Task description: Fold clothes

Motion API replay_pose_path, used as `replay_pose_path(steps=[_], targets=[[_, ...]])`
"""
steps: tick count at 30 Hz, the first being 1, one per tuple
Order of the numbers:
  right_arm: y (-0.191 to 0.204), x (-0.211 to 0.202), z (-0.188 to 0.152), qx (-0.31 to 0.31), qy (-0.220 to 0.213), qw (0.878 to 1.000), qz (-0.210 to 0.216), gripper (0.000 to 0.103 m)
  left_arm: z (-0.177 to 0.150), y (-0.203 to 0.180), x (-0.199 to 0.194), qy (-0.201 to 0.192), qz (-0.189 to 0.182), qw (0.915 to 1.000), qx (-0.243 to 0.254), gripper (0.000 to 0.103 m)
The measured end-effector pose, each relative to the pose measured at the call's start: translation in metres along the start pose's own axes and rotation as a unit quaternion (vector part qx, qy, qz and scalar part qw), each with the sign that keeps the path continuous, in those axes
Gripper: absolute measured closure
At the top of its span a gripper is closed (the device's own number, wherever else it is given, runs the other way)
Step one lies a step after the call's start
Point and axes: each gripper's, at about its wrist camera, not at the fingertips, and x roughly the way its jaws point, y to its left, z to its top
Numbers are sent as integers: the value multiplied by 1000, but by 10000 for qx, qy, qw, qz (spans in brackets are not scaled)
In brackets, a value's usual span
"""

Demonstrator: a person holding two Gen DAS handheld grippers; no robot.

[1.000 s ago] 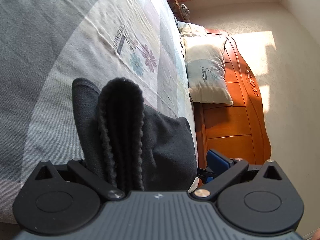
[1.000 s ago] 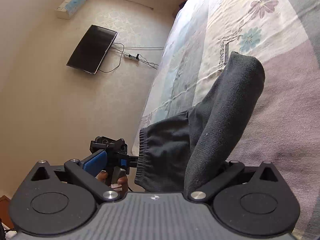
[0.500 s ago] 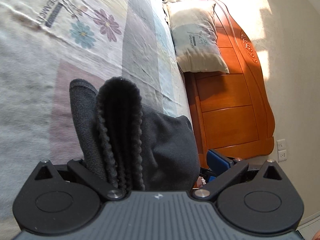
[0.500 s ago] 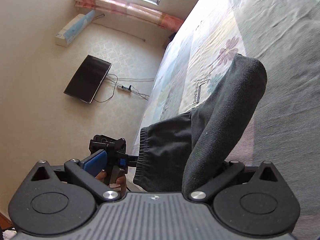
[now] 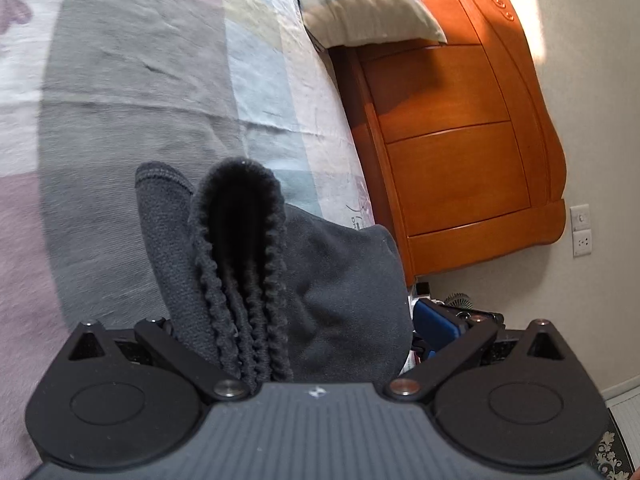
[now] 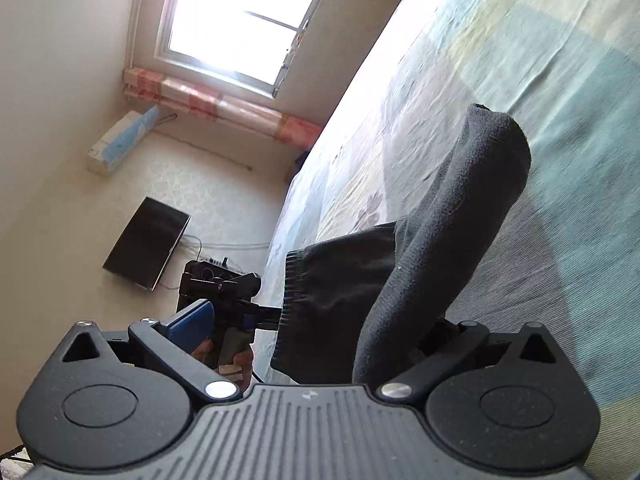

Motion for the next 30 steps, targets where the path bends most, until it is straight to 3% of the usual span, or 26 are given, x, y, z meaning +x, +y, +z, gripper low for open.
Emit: replay_pose_path(steps=[13,30], targets=[[-48,-77,47,280,-1011,9934,-472,0,91,-61,151,1101,22,9912,732,1],[-83,-112,90,270,-1757,9803,-864,0,179,-134,310,1573,61,9757,1527,1]])
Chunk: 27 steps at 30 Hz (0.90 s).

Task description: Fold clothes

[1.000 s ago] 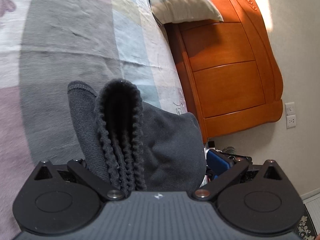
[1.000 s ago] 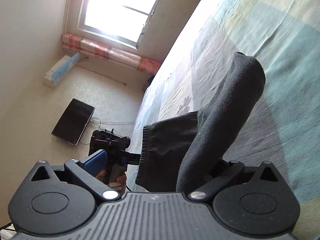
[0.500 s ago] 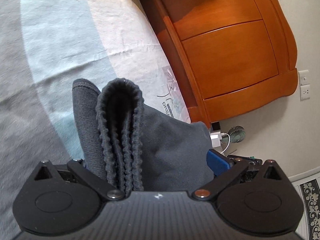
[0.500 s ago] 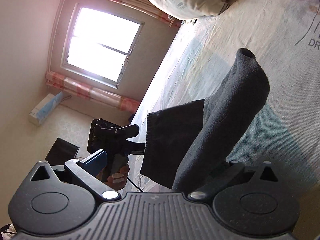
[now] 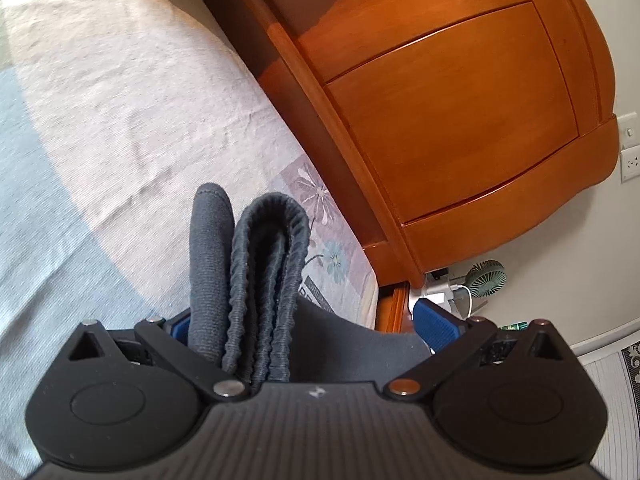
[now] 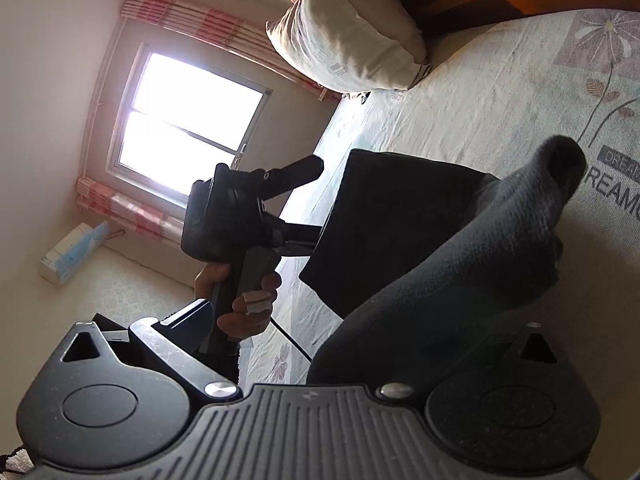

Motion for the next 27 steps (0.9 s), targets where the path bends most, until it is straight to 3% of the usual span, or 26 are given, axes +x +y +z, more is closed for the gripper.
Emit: replay_pose_path(steps=[6,15,20,23,26,27], targets=[[-16,-8,-15,38,-87,9998,-194,0,19,-2,30,41,235,9996,139,1],[-56,-10,-69,442,-149,9965,-688,0,36,-7,21,-334,546,9977,209,1],[-56,-23,-88,48,-725,9884,-1331,4,39,-19,-4,-567,831,9937,498,1],[-56,-32,-87,-104,-1160,9780,-1732,5,32,-27,-12,-477,1017,9912,704,1],[-61,-37,-81,-166,-1340,9694,-2050,27,17,-33,-12,-259,1044,9896,951,1],[-62,-38,-80,-227,-1334,9665,-2181,46,9,-33,-9,-138,1029,9895,1006,1]])
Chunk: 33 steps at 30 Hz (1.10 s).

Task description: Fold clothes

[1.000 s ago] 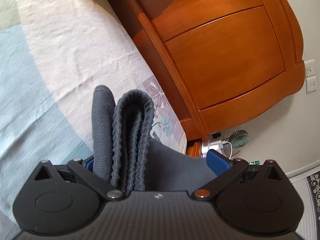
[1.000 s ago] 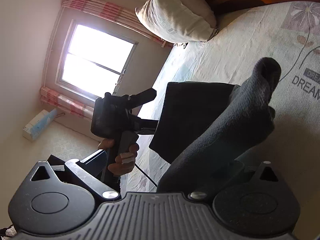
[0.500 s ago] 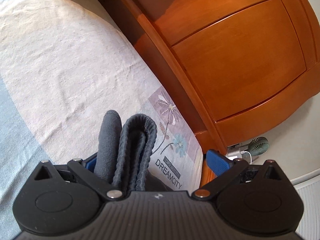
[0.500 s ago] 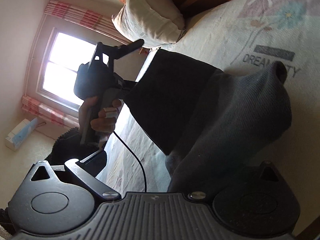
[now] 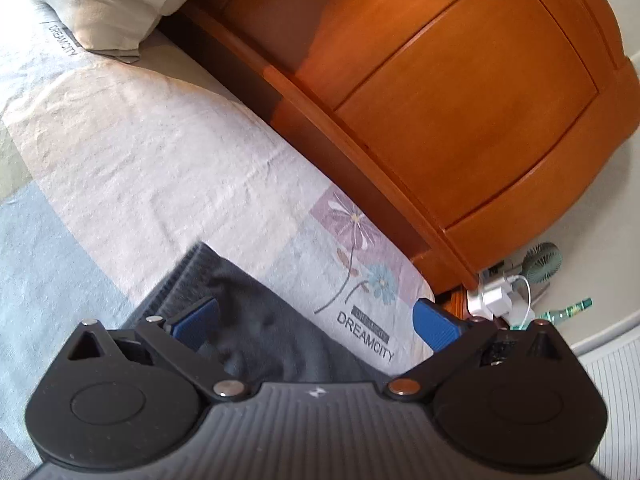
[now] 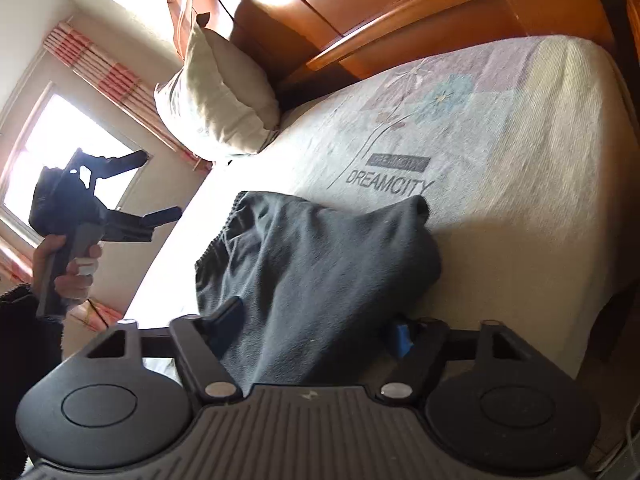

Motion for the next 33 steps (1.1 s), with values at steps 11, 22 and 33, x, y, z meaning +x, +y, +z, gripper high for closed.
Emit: replay_pose_path(steps=[11,22,33], targets=[[-11,-32,-13,112,-176,9980,-595,79,-70,15,50,811,679,9944,48,1],[96,-28,-64,-2666,-338,9596,-833,53,-87,-14,38,417,904,9906,934,1],[94,-17,-80,-3041,-232,9457,-1121,52,-100,11,5,-328,1078,9895,903,1]])
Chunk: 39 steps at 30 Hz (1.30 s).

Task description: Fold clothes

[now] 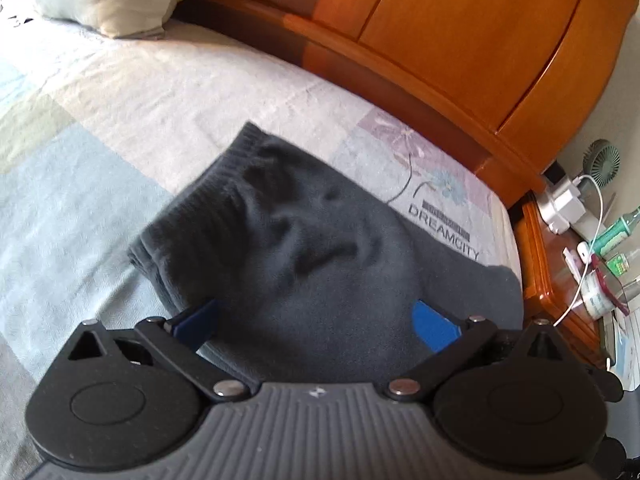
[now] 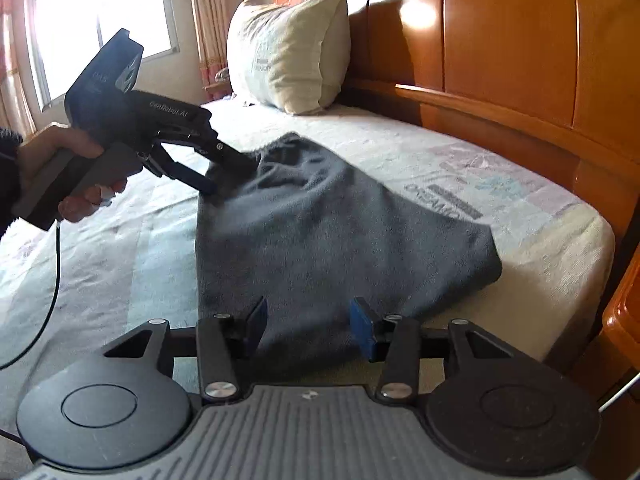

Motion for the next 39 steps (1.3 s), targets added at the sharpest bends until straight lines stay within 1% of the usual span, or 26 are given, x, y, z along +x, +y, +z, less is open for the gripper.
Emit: replay_pose_path(steps=[2,4,6,8,9,11,13,14,16,17,18,19,21,24,26,28,29,30,32,33,34,35,36,37,38,39], targets=[[-5,-1,8,-20,-262,9994,-225,50,4,4,1,-54,147,9999,-27,1],[-12,3,16,19,-301,9987,-401,48,6,10,8,-44,319,9995,-35,1],[-23,9,19,119,-313,9979,-560,47,4,19,18,124,621,9979,-115,1],[-36,19,18,246,-78,9971,-717,47,-1,34,27,466,989,9928,-498,1],[-42,22,17,316,11,9969,-714,47,-5,38,24,432,998,9924,-582,1],[-47,18,20,377,8,9977,-561,47,-11,35,4,151,827,9952,-493,1],[-43,13,32,259,-102,9987,-432,45,-20,27,-23,-151,789,9964,-264,1],[-41,11,40,183,-162,9991,-336,43,-25,21,-37,-285,869,9957,-113,1],[-35,14,55,88,-312,9994,-109,39,-43,10,-62,-483,1167,9919,162,1],[-31,19,64,10,-349,9994,34,37,-54,5,-73,-543,1263,9901,296,1],[-25,27,72,-111,-320,9993,156,32,-66,1,-83,-589,1338,9885,398,1],[-19,36,77,-238,-307,9990,211,30,-78,-2,-91,-605,1391,9875,438,1],[-7,58,85,-430,-196,9984,301,26,-108,-8,-104,-618,1592,9844,434,1],[6,93,84,-552,170,9971,491,26,-152,-14,-120,-627,1862,9802,262,1],[11,115,75,-781,647,9936,505,26,-180,-13,-130,-637,1994,9778,30,1],[15,121,67,-1014,777,9909,429,24,-204,-11,-139,-591,2100,9755,-268,1],[17,119,70,-1080,834,9897,423,24,-212,-11,-143,-566,2184,9737,-331,1],[19,116,74,-1124,935,9884,402,24,-218,-12,-147,-555,2294,9711,-345,1],[23,107,85,-1210,788,9885,438,23,-226,-14,-152,-596,2423,9677,-359,1],[25,104,89,-1254,685,9886,477,22,-228,-15,-155,-632,2466,9664,-362,1],[28,101,93,-1298,581,9885,516,16,-231,-16,-157,-667,2509,9650,-365,1],[31,107,96,-1347,705,9870,521,13,-232,-17,-158,-705,2522,9644,-368,1],[33,118,95,-1386,942,9845,509,12,-232,-19,-159,-748,2484,9651,-372,1],[35,130,92,-1403,1249,9813,417,10,-231,-21,-159,-788,2437,9659,-368,1],[36,143,89,-1418,1555,9771,325,7,-231,-23,-160,-824,2401,9666,-349,1],[38,145,94,-1373,1485,9788,319,4,-230,-25,-160,-872,2422,9658,-312,1]])
